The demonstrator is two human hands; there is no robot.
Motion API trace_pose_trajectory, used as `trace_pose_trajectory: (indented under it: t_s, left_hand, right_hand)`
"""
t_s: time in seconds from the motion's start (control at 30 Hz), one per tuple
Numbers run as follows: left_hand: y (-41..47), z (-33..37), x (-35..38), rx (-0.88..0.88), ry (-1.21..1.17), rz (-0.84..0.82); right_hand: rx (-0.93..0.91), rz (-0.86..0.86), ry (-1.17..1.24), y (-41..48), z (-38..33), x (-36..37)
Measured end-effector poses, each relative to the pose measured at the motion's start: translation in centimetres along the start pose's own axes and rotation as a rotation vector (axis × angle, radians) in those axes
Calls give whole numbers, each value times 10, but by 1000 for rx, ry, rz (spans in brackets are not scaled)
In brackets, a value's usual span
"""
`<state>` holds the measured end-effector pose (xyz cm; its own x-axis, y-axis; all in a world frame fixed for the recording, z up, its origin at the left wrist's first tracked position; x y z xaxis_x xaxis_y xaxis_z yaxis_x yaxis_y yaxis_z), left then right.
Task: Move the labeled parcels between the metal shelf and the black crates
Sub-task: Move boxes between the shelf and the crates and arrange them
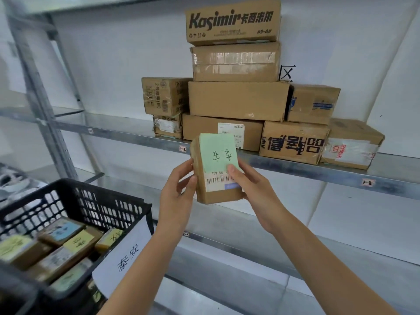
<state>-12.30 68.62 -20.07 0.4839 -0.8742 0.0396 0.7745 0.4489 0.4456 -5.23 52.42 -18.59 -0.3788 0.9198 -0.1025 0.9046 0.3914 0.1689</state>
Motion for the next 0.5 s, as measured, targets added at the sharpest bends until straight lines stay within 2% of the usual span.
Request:
trace_pose_trajectory:
  t_s: [0.2, 0.5]
  left_hand:
    - [0, -16, -45, -153, -77, 95]
    - [4, -35, -154, -201, -48, 274]
  right_hand:
    - [32, -64, 28, 18, 15, 52]
    - [87, -376, 64, 59, 31, 168]
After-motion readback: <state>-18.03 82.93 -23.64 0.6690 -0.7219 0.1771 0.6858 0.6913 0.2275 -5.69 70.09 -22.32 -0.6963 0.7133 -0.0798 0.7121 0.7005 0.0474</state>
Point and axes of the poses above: each hand's wrist, its own y-axis towards the middle knuckle, its own x-axis out of the palm, z = x × y, the point moved 2 cm from there along y, towards the middle knuckle, and after that the axes turned 3 degrees about -y, right-handed, at the moved point
